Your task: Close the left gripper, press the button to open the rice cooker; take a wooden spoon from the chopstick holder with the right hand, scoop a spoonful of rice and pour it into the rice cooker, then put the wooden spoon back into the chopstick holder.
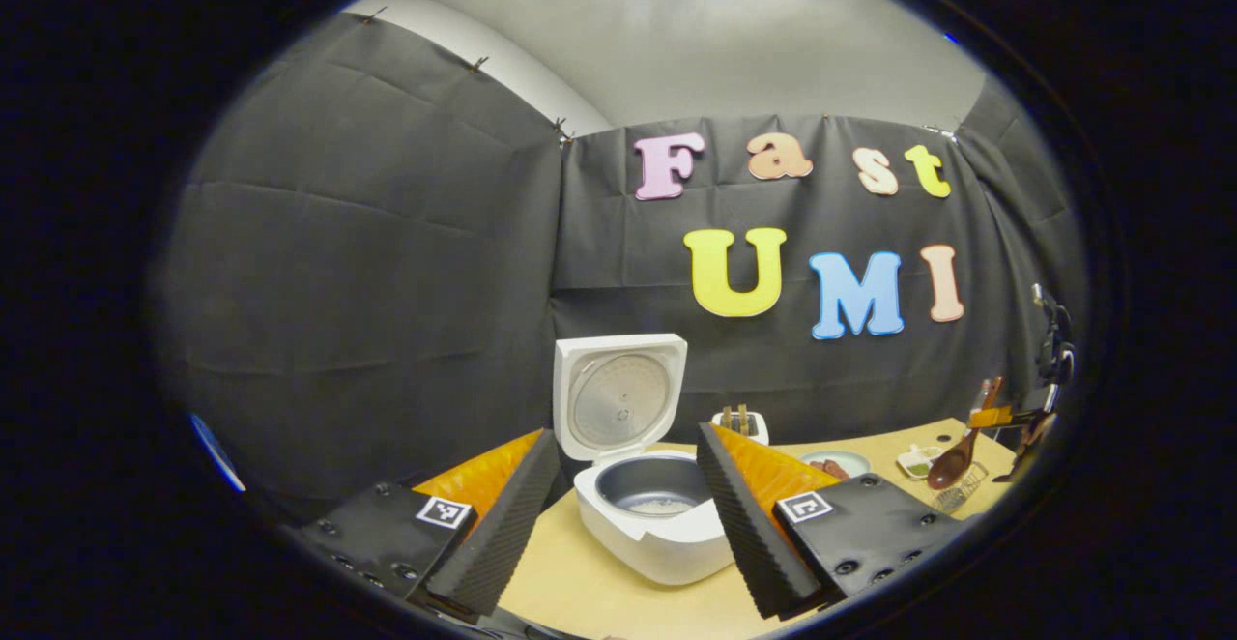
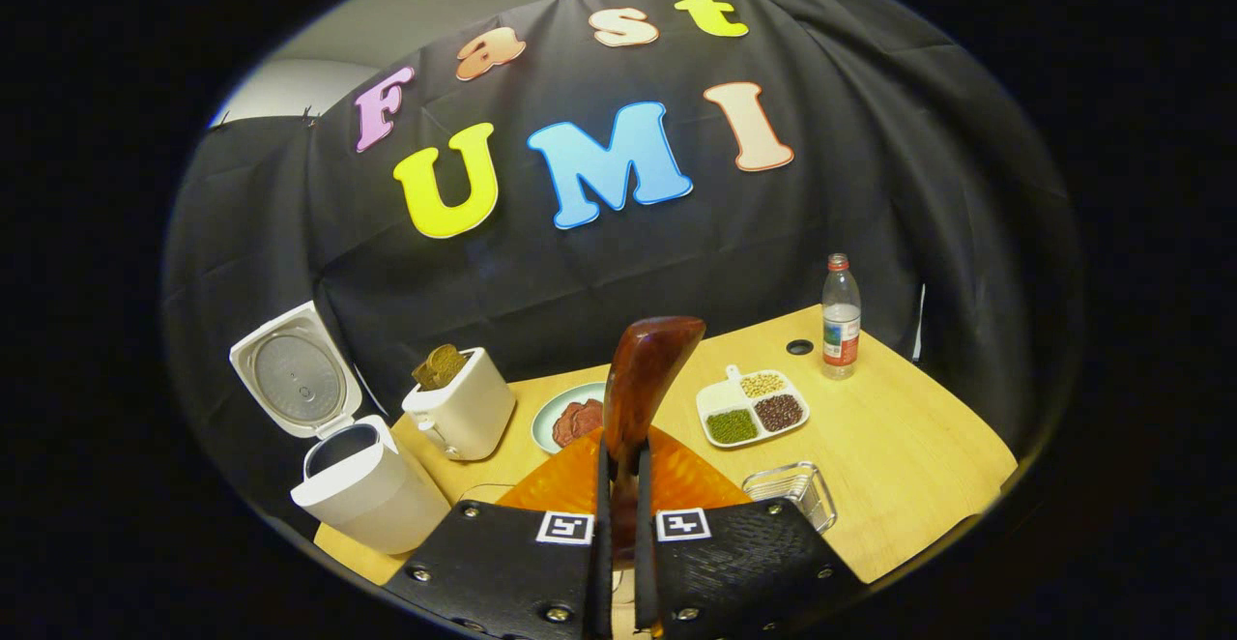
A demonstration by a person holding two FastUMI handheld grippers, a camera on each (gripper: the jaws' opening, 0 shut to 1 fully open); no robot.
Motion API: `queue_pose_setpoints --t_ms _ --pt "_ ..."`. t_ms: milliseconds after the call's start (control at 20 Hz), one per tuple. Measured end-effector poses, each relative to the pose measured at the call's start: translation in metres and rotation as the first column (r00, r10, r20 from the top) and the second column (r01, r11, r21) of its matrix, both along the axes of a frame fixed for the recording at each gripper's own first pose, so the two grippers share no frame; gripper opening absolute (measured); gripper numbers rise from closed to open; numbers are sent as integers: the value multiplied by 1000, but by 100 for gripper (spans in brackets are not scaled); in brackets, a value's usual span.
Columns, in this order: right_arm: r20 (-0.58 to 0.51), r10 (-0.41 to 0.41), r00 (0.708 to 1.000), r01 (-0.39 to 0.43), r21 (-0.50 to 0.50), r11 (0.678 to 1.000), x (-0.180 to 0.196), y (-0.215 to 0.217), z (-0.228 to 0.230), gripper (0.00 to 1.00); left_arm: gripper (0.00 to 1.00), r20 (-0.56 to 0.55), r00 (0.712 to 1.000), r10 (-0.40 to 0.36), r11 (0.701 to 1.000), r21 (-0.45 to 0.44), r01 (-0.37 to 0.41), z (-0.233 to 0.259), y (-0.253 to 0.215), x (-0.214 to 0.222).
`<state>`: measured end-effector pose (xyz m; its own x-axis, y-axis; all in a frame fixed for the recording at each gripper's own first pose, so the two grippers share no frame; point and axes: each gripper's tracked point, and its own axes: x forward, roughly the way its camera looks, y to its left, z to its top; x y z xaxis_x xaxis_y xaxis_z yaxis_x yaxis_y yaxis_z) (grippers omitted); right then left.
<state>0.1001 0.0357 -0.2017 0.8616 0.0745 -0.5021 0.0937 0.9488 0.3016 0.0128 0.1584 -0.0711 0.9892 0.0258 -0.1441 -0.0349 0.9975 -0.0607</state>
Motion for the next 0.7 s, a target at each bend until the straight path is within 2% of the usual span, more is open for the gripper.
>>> queue_pose_setpoints --t_ms 300,700 --pt "-45 -13 999 11 -52 999 -10 37 -32 10 99 -11 1000 -20 1000 8 20 -11 34 -1" --pt "-96 -15 995 -7 -222 975 -3 59 -80 10 99 -33 999 0 1000 14 1 -25 70 -6"
